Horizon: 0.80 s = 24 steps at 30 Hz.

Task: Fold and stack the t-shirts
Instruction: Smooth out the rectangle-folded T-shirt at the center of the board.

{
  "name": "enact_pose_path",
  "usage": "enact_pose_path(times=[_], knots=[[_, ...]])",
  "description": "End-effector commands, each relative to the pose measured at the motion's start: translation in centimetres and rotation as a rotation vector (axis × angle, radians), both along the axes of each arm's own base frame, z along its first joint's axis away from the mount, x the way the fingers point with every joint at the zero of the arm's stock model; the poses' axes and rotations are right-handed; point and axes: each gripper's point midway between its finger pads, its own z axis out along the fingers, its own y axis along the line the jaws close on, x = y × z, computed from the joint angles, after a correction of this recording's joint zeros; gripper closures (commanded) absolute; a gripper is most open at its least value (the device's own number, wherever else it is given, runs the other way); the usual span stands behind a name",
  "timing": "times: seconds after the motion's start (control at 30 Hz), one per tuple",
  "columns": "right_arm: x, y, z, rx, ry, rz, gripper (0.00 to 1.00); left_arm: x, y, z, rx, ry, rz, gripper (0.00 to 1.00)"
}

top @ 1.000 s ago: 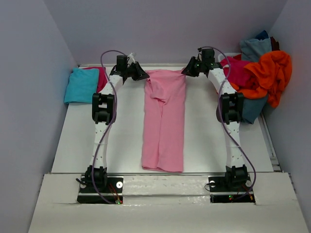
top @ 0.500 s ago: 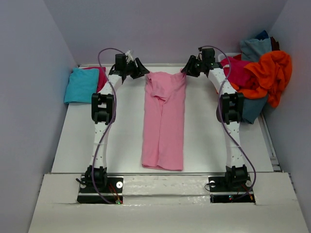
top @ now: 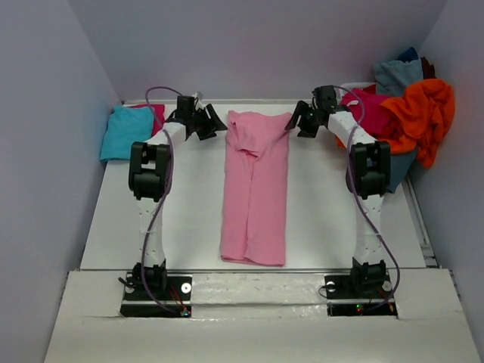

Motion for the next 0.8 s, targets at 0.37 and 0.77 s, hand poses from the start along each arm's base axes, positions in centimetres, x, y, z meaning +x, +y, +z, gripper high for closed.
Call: enact_pose_path(times=[0.37, 0.77], knots=[[-19.8, 6.9, 2.5, 0.051, 0.149, 0.076, 0.33, -16.6, -0.1, 7.5, 0.078, 0.053, 0.121, 0.32], [-30.8, 5.0, 0.9, 0.123, 0.219, 0.067, 0.33, -29.4, 1.3, 6.0, -0.002, 0.118, 0.072, 0.32]])
